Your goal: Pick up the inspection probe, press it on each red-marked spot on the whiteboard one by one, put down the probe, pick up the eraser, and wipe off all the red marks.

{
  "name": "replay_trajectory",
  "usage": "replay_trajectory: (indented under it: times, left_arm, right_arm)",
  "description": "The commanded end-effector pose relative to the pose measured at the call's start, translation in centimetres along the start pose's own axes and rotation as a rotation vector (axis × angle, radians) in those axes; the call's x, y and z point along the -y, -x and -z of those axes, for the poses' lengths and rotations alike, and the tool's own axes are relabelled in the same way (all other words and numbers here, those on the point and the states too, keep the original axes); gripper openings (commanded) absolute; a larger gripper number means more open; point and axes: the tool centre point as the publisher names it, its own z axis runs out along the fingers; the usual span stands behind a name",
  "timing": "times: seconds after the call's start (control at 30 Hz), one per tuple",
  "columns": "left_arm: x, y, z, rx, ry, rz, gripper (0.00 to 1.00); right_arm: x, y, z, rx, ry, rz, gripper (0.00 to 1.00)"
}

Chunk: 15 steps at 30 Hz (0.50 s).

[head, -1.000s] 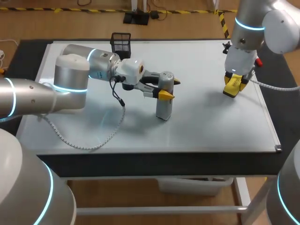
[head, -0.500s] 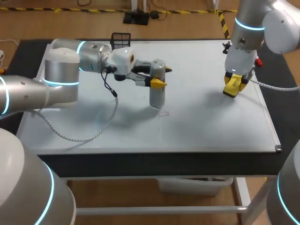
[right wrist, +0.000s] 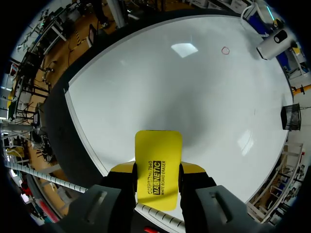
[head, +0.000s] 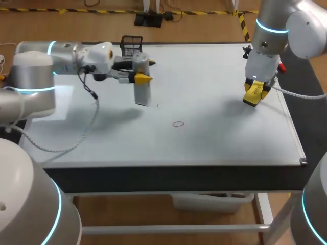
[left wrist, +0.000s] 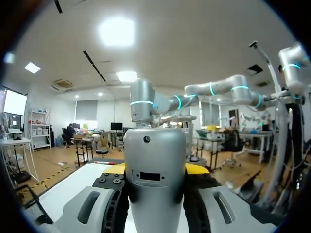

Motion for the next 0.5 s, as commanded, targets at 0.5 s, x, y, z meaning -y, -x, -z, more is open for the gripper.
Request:
replay_trajectory:
  times: [0.5]
  left_arm:
    - [1.4, 1.3, 14.2, 0.253, 0.033, -0.001, 0.00]
  right_arm:
    - [0.1, 0.0, 0.1, -0.003, -0.002, 0.002, 0.00]
